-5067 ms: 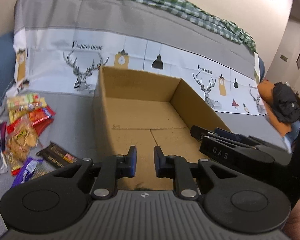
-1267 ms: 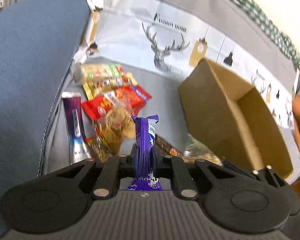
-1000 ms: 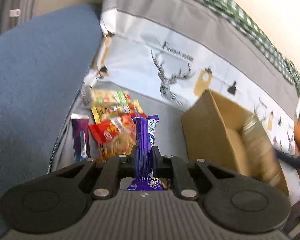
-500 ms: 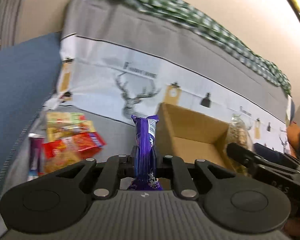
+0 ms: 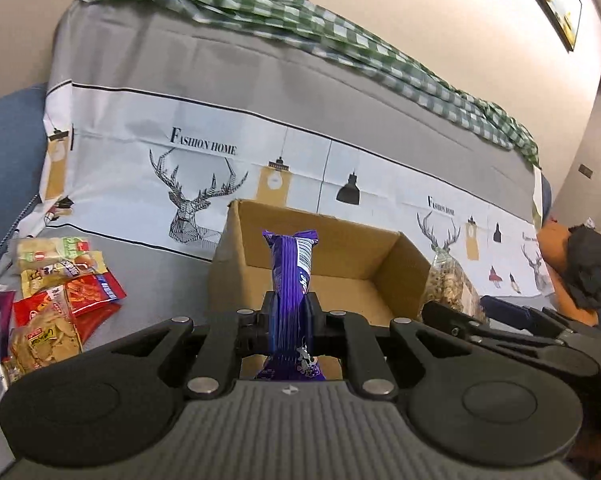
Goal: Organize snacks
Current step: 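Carry the peanut bag into the box with right gripper while left holds purple bar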
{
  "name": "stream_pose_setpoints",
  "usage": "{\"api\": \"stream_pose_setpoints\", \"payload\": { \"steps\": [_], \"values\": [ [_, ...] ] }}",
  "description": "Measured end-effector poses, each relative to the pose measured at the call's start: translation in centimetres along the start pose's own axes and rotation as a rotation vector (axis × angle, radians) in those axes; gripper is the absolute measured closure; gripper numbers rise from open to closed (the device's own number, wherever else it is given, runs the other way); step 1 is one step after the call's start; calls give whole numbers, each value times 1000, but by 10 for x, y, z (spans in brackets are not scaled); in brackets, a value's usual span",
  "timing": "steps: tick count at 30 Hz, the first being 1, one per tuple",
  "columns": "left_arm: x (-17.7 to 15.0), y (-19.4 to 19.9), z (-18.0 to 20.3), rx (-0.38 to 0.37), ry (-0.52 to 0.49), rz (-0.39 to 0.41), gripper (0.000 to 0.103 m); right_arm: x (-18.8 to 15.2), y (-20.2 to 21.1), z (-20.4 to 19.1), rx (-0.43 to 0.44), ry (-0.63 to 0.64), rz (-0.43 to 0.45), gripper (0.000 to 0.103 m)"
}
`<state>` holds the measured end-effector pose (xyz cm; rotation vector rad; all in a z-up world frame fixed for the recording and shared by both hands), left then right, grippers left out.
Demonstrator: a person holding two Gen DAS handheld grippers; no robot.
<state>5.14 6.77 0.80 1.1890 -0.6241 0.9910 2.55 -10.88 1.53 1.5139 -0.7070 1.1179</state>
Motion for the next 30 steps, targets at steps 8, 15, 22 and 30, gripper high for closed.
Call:
{"api": "stream_pose_setpoints", "payload": {
  "steps": [8, 15, 22, 30],
  "values": [
    [-7, -6, -3, -54, 43, -32, 89, -3, -3, 3, -16, -13, -16, 20],
    [-9, 1, 9, -116, -3, -6, 89, -1, -4, -5, -13, -4, -13, 20],
    [-10, 2, 16, -142, -18, -3, 89, -1, -4, -3, -29, -1, -18, 20],
    [-10, 2, 20, -161, -36, -2, 89, -2, -5, -2, -47, -14, -20, 20]
  ]
}}
Point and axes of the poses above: each gripper's, at about its wrist camera, not at the fingertips, and y roughly against the way its jaws point, z to its right, x to its top, the point moved 1 cm from there along -y, roughly the way its jaws point, and after that the axes turned 2 degrees about z, right-handed, at the moved point
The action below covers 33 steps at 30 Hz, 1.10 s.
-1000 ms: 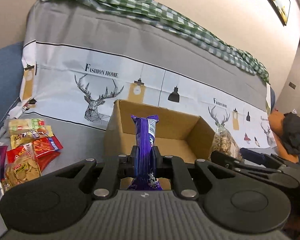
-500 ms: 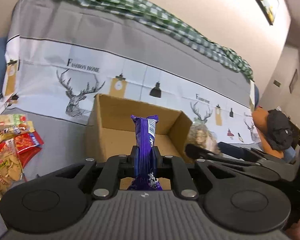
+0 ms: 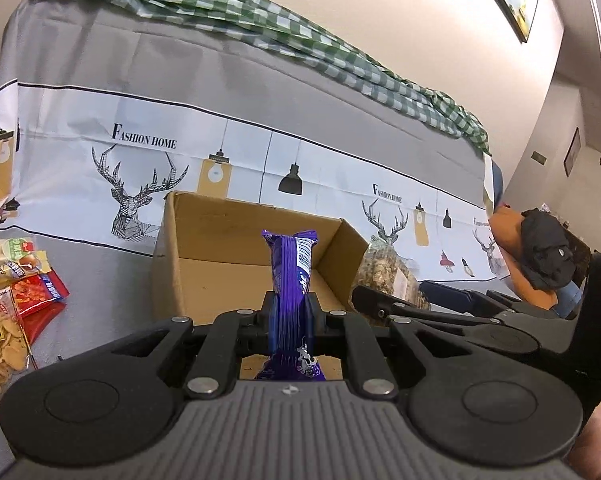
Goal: Organize snacks
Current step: 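Carry the peanut bag into the box with right gripper while left holds purple bar, then release the purple bar and peanut bag into the box with both grippers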
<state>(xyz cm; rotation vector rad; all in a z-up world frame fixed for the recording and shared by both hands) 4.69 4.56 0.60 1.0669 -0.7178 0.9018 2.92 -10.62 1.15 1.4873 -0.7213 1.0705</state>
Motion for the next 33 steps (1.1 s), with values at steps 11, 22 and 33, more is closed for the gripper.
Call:
{"api": "stream_pose_setpoints", "payload": {
  "steps": [11, 22, 33],
  "values": [
    [-1, -4, 0, -25, 5, -27, 69, -1, -2, -3, -16, 12, -10, 14],
    [-2, -3, 0, -24, 4, -11, 74, -2, -3, -3, -25, 21, -15, 14],
    [-1, 9, -19, -95, 64, -35, 88, 2, -7, -14, -15, -10, -14, 49]
  ]
}}
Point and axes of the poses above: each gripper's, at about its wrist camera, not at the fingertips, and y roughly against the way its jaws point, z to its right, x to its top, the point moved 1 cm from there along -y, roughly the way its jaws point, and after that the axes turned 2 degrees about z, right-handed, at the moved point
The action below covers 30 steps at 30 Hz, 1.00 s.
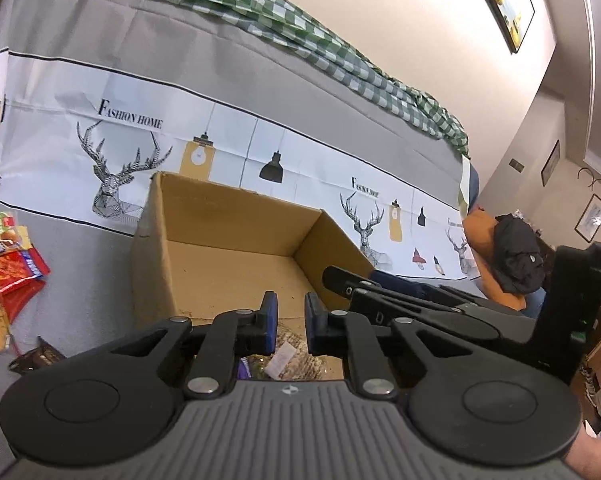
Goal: Organize snacks
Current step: 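Release the purple bar and peanut bag into the box with both grippers, then move both tools back to the snack pile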
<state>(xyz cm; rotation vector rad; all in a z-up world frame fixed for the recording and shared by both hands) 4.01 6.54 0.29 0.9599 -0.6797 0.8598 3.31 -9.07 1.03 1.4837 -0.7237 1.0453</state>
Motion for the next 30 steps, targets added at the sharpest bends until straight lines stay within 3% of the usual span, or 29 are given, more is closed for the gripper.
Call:
{"api": "stream_pose_setpoints", "payload": {
  "steps": [2, 6, 9, 11, 13, 14, 15, 17, 19, 24, 28, 30],
  "values": [
    [4, 9, -4, -16, -1, -3, 88, 2, -1, -5, 11, -26, -1, 55],
    [21, 29, -18, -78, 2, -65, 88, 5, 3, -23, 21, -38, 24, 57],
    [39, 43, -36, -24, -53, -82, 88, 8, 8, -41, 44, -46, 45, 57],
    [45, 56, -58, 28, -51, -46, 88, 9, 10, -55, 64, -42, 53, 57],
    [38, 71, -89, 71, 11, 6, 88, 9, 13, -73, 93, -25, 63, 57],
    [32, 74, -107, 115, 61, -4, 88, 9, 15, -81, 104, -14, 66, 57],
    [30, 72, -126, 226, 115, -61, 89, 8, 16, -90, 121, 0, 67, 57],
    [30, 79, -151, 321, 203, -62, 89, 5, 19, -111, 164, 36, 66, 57],
    [30, 85, -173, 339, 304, -44, 89, 1, 22, -133, 205, 86, 69, 57],
    [28, 84, -197, 419, 387, -75, 89, -23, 18, -195, 307, 265, 28, 57],
    [24, 78, -207, 424, 435, -106, 89, -43, 1, -227, 300, 343, -46, 55],
    [22, 77, -208, 429, 426, -120, 85, -47, -13, -233, 288, 336, -91, 43]
  ]
}}
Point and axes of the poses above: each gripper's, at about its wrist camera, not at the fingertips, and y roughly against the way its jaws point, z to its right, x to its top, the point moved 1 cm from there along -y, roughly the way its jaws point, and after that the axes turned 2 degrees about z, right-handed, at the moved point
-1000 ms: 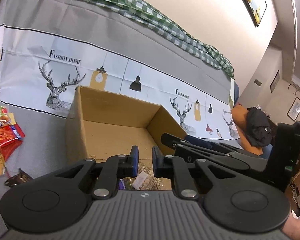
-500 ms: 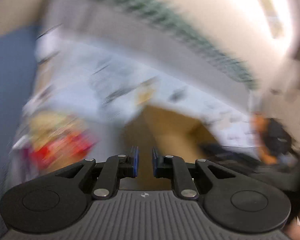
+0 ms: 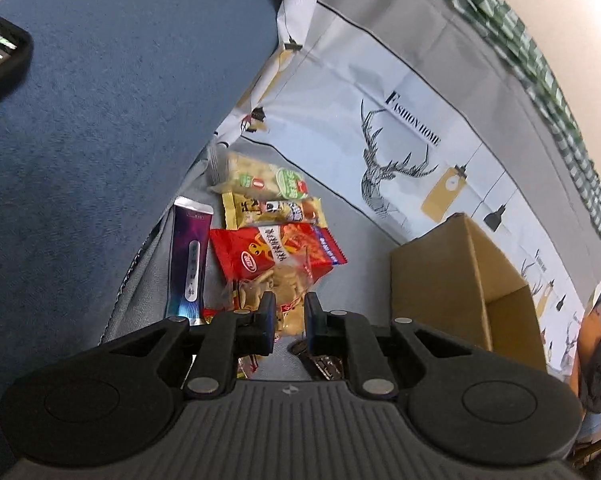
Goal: Organize snacks
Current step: 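Move both tools back to the snack pile, then grasp the dark chocolate bar with right gripper while left grasps the biscuit bag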
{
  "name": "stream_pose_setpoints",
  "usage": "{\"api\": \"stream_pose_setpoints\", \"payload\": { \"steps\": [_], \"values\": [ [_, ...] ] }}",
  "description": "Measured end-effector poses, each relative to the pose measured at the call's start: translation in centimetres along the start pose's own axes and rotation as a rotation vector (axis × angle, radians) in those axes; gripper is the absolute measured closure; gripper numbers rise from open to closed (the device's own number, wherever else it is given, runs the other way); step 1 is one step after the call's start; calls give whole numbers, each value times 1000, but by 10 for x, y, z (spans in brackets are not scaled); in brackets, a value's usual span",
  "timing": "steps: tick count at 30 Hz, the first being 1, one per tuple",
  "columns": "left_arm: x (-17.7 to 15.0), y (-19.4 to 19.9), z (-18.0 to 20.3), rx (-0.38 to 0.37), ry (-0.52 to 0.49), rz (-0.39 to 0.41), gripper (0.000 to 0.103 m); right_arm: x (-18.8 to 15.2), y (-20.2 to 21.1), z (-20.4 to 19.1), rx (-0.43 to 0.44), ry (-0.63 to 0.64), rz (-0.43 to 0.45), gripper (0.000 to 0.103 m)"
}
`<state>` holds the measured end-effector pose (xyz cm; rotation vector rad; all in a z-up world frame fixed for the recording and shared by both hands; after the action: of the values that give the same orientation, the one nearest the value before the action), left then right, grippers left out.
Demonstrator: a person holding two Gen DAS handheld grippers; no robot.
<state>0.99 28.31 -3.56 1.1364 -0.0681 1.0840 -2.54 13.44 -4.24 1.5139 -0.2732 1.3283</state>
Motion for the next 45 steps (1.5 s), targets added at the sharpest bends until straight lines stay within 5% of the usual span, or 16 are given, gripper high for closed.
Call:
{"api": "stream_pose_setpoints", "payload": {
  "steps": [4, 6, 15, 20, 24, 25, 27, 30, 38, 41, 45],
  "values": [
    [-1, -11, 1, 26, -27, -36, 65, -10, -27, 3, -26, -52, -84, 28],
    [-2, -18, 1, 50, -43, -50, 47, -15, -40, 4, -20, -62, -109, 18],
    [-1, -42, 4, 103, -76, -117, 23, -41, -71, -7, -68, 59, -196, 15],
    [-2, -57, 8, 141, -109, -138, 22, -41, -73, -2, -34, 38, -205, 16],
    [-3, -67, 11, 168, -142, -151, 23, -40, -81, 16, 48, -127, -255, 25],
    [-4, -69, 11, 178, -150, -156, 23, -40, -81, 19, 63, -157, -261, 29],
    [-4, -71, 11, 187, -157, -158, 26, -40, -80, 22, 95, -195, -257, 54],
    [-5, -72, 10, 202, -171, -156, 49, -39, -76, 19, 137, -208, -244, 62],
    [3, -53, -6, 168, -79, -122, 55, -29, -67, 17, 243, -275, -227, 61],
    [1, -55, -7, 169, -76, -155, 54, -27, -67, 17, 227, -265, -233, 47],
    [-1, -60, -5, 174, -81, -167, 51, -31, -74, 18, 226, -273, -269, 46]
  ]
}}
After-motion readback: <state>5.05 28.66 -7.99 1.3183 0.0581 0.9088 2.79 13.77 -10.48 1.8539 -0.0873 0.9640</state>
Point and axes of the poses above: each gripper's, at about its wrist camera, not at the fingertips, and y roughly against the way its jaws point, z to its right, x to its top, the point moved 1 cm from there along -y, roughly the way its jaws point, and after that the axes turned 2 degrees about z, right-handed, at the moved point
